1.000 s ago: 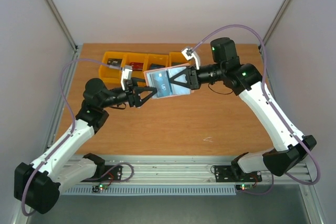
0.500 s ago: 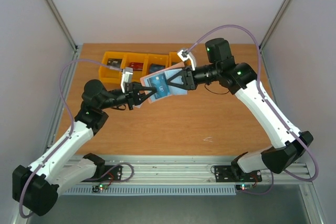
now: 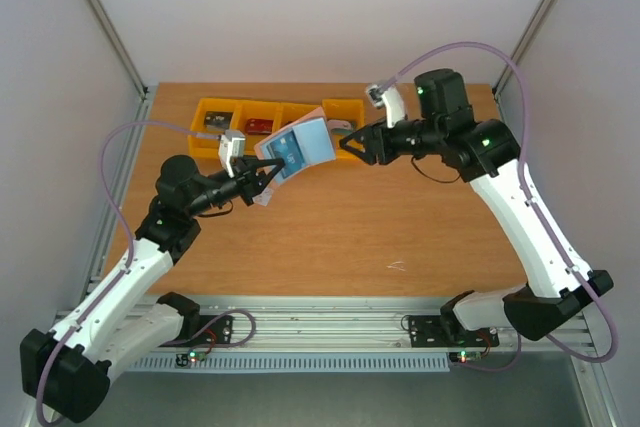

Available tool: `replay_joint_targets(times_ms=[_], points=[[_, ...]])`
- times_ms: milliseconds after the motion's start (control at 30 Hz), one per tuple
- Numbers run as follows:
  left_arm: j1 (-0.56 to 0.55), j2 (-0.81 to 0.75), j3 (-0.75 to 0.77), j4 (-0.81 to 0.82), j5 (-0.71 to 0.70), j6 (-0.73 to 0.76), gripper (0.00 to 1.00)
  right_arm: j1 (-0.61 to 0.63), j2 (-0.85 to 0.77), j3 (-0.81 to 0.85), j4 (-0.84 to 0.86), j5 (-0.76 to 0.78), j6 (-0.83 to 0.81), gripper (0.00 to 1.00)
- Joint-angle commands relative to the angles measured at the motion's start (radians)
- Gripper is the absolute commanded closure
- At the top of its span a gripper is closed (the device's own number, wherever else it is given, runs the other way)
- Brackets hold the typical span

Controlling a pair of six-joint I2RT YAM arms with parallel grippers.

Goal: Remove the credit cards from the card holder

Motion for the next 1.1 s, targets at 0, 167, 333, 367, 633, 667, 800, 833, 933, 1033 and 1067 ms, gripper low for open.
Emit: replay_joint_targets(times_ms=[0, 167, 333, 367, 633, 667, 800, 833, 933, 1033, 1067], points=[[0.004, -0.015, 0.033, -0.048, -0.07, 0.152, 1.0, 0.153, -0.022, 0.028, -0.019, -0.03, -0.074, 0.55], [0.003, -0.011, 0.016, 0.105, 0.079, 0.084, 1.0, 0.207, 0.003, -0.051, 0.192, -0.268, 0.014, 0.64], [0.003, -0.022, 0.019, 0.259, 0.305, -0.058, 1.0, 0.179, 0.005, -0.106, 0.285, -0.227, 0.056, 0.67], [0.003, -0.027, 0.017, 0.271, 0.333, -0.063, 1.0, 0.167, -0.002, -0.123, 0.306, -0.242, 0.071, 0.68], [0.003, -0.038, 0.007, 0.346, 0.412, -0.102, 1.0, 0.15, -0.014, -0.137, 0.289, -0.273, 0.059, 0.76], [0.003, -0.038, 0.007, 0.352, 0.416, -0.105, 1.0, 0.149, -0.013, -0.138, 0.29, -0.278, 0.06, 0.77], [0.003, -0.032, 0.01, 0.351, 0.396, -0.11, 1.0, 0.151, 0.014, -0.143, 0.314, -0.353, 0.094, 0.82], [0.003, -0.03, 0.01, 0.348, 0.384, -0.11, 1.0, 0.154, 0.018, -0.147, 0.334, -0.382, 0.11, 0.84], [0.002, -0.024, 0.01, 0.346, 0.371, -0.119, 1.0, 0.168, 0.023, -0.149, 0.365, -0.397, 0.12, 0.91], [0.002, -0.021, 0.011, 0.335, 0.359, -0.113, 1.0, 0.182, 0.028, -0.146, 0.369, -0.403, 0.118, 0.95], [0.002, -0.02, 0.01, 0.334, 0.355, -0.113, 1.0, 0.185, 0.03, -0.145, 0.364, -0.409, 0.115, 0.97]])
